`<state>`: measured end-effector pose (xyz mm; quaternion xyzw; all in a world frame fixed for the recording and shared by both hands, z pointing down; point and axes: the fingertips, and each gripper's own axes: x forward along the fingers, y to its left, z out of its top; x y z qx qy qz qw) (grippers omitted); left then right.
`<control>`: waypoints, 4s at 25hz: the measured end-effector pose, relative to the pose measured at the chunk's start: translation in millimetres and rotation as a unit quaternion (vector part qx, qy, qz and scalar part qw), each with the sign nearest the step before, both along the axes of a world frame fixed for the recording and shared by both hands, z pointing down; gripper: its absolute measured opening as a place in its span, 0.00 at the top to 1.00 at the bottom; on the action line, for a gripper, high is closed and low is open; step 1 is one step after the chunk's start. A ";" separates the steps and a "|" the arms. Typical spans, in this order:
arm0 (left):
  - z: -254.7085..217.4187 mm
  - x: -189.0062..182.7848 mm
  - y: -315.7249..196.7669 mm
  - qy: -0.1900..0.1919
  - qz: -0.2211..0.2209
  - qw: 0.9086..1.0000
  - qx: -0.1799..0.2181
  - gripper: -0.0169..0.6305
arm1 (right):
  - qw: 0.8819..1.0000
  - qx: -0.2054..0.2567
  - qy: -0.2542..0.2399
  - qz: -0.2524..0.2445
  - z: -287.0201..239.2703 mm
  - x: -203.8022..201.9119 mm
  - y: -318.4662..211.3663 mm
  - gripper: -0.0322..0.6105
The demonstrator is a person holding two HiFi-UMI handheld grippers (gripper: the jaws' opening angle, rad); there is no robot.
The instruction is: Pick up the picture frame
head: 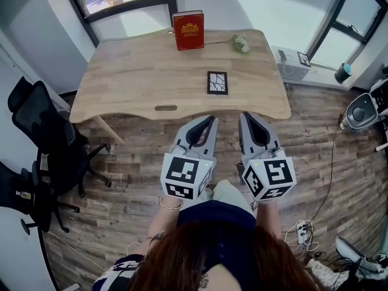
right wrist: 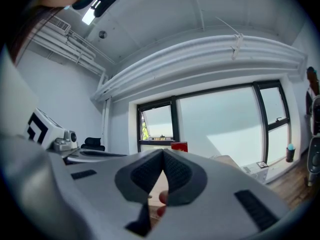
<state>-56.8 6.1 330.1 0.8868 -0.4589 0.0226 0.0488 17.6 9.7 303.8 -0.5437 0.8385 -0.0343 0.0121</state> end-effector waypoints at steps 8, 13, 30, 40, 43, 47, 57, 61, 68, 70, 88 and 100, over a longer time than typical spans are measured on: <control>5.6 -5.2 -10.0 0.003 0.003 1.000 -0.007 0.92 | 1.000 -0.004 -0.002 0.013 2.0 0.8 -12.4 0.91; 7.0 -7.5 -23.5 0.000 0.002 1.000 -0.010 0.92 | 1.000 -0.006 -0.003 0.014 3.2 0.3 -28.3 0.91; 19.0 6.5 -101.1 -0.016 0.004 1.000 -0.021 0.92 | 1.000 -0.019 0.008 0.012 13.9 9.5 -107.7 0.91; 24.9 12.4 -155.9 -0.017 0.004 0.999 -0.032 0.92 | 0.999 -0.024 0.024 0.016 20.6 16.7 -159.6 0.91; 27.4 14.9 -169.9 -0.017 0.003 0.999 -0.035 0.92 | 0.999 -0.028 0.028 0.015 24.1 18.7 -173.1 0.91; 27.8 17.6 -188.5 -0.016 0.002 0.999 -0.036 0.92 | 0.999 -0.031 0.029 0.014 25.7 22.1 -192.2 0.91; 41.7 22.9 -228.2 -0.015 -0.006 0.999 -0.050 0.92 | 0.998 -0.056 0.038 0.001 44.9 28.8 -231.1 0.91; 48.8 26.1 -244.3 -0.018 -0.003 0.998 -0.056 0.92 | 0.997 -0.066 0.046 -0.006 53.8 31.3 -247.3 0.91; 71.3 29.2 -267.4 -0.009 0.003 0.997 -0.079 0.92 | 0.993 -0.094 0.064 -0.021 80.2 32.7 -270.2 0.91; 78.1 28.6 -273.9 -0.011 0.002 0.996 -0.083 0.92 | 0.992 -0.101 0.070 -0.024 87.6 32.7 -277.3 0.91; 148.2 15.2 -318.7 -0.022 0.002 0.988 -0.154 0.92 | 0.976 -0.180 0.112 -0.050 165.8 29.5 -326.0 0.91; 193.3 12.2 -333.9 -0.034 0.004 0.979 -0.201 0.91 | 0.959 -0.241 0.134 -0.066 219.2 29.6 -337.7 0.91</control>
